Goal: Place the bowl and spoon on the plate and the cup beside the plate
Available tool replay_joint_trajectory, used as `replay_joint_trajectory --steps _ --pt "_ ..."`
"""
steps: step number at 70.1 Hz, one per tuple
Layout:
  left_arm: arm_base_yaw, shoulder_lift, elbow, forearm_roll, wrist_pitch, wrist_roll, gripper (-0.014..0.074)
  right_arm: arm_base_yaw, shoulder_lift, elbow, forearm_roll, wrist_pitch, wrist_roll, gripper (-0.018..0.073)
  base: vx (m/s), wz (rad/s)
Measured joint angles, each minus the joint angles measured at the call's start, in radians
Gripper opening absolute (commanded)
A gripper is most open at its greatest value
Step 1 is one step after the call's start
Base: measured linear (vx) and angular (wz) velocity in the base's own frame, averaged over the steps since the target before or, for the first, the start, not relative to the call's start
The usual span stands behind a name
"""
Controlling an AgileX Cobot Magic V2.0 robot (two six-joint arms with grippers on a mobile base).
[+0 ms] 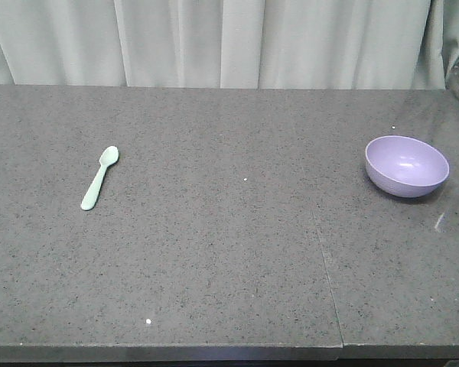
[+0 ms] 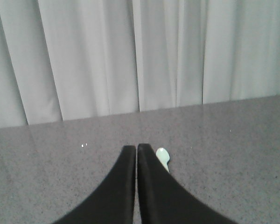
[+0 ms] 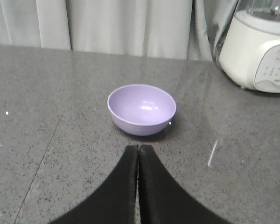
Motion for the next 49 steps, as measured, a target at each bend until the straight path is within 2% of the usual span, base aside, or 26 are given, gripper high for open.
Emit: replay_joint_trajectory --steps 18,33,41,49 --pt "0.0 0.162 -0.011 0.0 0.097 0.0 -0.0007 0.0 0.163 -0.015 0.025 0.121 0.0 -0.0003 0.0 0.0" --pt "0.0 0.191 -0.011 0.0 0.121 0.0 0.0006 0.0 0.22 -0.015 0.034 0.137 0.0 0.0003 0.0 0.0" --pt "0.0 0.192 -0.011 0.0 0.122 0.0 0.0085 0.0 0.23 -0.015 0.021 0.147 0.0 0.006 0.0 0.0" --pt "0.0 0.192 -0.011 0.0 0.123 0.0 0.0256 0.0 0.23 -0.015 0.007 0.158 -0.001 0.0174 0.0 0.0"
